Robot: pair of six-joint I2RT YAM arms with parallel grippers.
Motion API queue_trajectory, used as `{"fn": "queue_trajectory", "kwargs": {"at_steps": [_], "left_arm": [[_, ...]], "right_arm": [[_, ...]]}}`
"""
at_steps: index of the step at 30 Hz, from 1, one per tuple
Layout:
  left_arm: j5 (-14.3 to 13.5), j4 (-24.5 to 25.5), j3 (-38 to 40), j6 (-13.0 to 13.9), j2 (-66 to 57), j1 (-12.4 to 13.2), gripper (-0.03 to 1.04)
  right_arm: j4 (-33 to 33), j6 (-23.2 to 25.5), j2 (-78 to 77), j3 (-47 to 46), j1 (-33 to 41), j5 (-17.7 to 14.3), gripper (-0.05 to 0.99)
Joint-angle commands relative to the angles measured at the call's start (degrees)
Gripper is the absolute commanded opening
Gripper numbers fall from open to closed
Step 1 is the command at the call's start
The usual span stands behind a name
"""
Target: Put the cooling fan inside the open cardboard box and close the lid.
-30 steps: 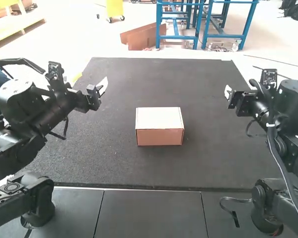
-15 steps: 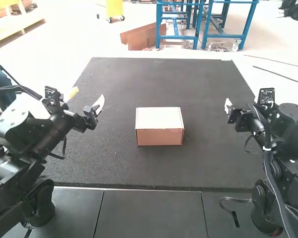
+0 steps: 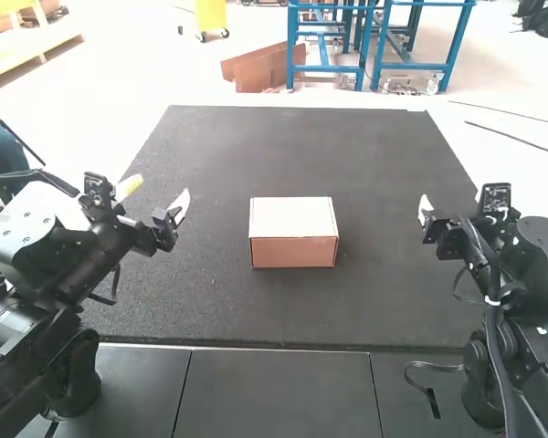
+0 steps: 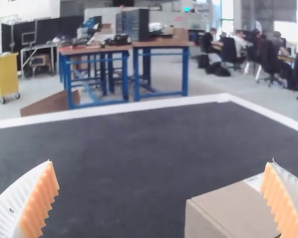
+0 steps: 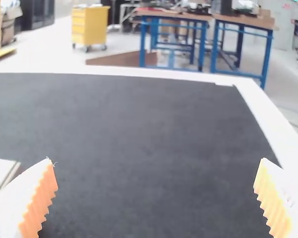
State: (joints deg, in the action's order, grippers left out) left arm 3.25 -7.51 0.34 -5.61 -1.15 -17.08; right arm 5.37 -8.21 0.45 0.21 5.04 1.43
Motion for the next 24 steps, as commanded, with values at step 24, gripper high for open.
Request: {"fn": "queue_trajectory", "kwargs": {"at_steps": [24], "left_arm": [[-0.43, 8.83, -0.43, 0.77, 1.15, 18.93, 0.96]], "right_arm": [[-4.93, 3.99, -0.45, -0.21, -0.82, -2.66, 0.91]]}}
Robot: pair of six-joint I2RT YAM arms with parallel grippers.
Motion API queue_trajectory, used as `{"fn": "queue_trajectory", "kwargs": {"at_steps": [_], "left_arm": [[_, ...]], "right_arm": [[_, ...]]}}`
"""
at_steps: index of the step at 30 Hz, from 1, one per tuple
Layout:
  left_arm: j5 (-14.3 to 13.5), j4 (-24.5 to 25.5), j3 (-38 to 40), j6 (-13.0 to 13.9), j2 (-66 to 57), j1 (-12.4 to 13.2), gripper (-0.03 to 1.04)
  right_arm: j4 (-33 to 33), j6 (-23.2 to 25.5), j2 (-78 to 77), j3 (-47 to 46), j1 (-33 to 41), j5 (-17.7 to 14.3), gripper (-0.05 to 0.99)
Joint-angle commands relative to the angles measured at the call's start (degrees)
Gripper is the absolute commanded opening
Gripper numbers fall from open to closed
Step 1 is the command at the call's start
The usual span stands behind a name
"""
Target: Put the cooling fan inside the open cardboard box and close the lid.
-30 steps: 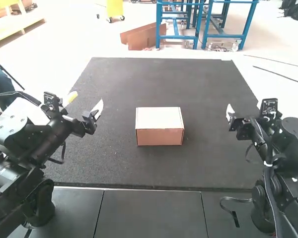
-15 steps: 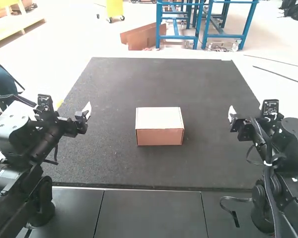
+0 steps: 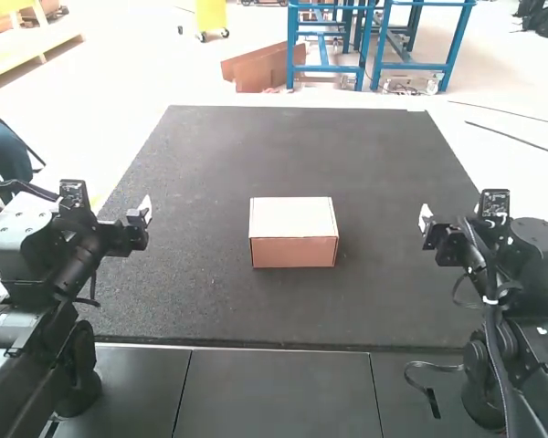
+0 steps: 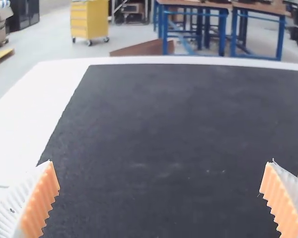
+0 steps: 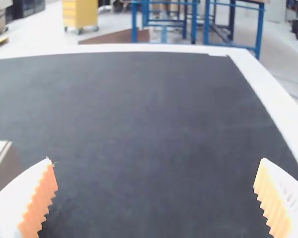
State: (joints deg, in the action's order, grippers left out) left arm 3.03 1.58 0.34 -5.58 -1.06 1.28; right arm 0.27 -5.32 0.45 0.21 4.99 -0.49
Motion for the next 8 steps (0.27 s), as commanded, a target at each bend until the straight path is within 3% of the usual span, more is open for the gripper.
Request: {"fn": "queue_trajectory", "kwargs": {"at_steps": [1, 8], "left_arm": [[-0.21, -0.27, -0.43, 0.84, 1.06, 0.57, 0.96], [-0.21, -0.53, -0.43, 1.01, 1.06, 0.30, 0.96]], "right_arm": [[0.17, 1.10, -0.45, -0.21, -0.60, -0.74, 0.91], [0.17, 1.19, -0.45, -0.21, -0.25, -0.39, 0.91]]}}
